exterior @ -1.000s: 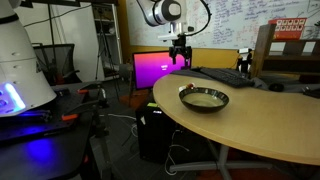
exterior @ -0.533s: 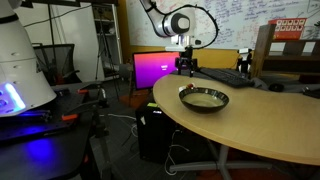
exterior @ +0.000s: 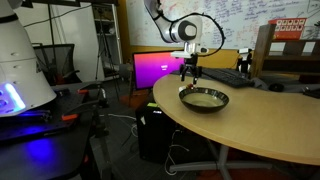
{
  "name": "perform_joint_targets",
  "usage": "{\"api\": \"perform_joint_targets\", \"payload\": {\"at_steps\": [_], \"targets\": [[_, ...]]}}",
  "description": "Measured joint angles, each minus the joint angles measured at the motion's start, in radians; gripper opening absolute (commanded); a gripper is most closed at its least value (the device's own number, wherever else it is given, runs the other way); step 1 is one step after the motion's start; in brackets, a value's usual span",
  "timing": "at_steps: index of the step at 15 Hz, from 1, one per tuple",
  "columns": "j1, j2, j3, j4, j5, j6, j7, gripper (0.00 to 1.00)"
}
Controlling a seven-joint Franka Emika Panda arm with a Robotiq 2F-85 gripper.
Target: Put the glue stick in the bowl
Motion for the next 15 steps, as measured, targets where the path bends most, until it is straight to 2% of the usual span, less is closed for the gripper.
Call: {"api": "perform_joint_targets", "payload": {"at_steps": [1,2,3,9,10,15], "targets": [[0.000,0.017,0.000,0.023,0.002,-0.011,0.000,0.84],[-0.001,0.033,0.000,0.045,0.005,-0.019,0.000,0.74],[-0.002,0.049,0.000,0.066,0.006,-0.027,0.000,0.59],[-0.008,0.109,0.001,0.149,0.010,-0.067,-0.002,0.12],[-0.008,0.113,0.003,0.153,0.010,-0.068,-0.002,0.08],[-0.013,0.116,0.012,0.160,0.019,-0.074,-0.018,0.08]]}}
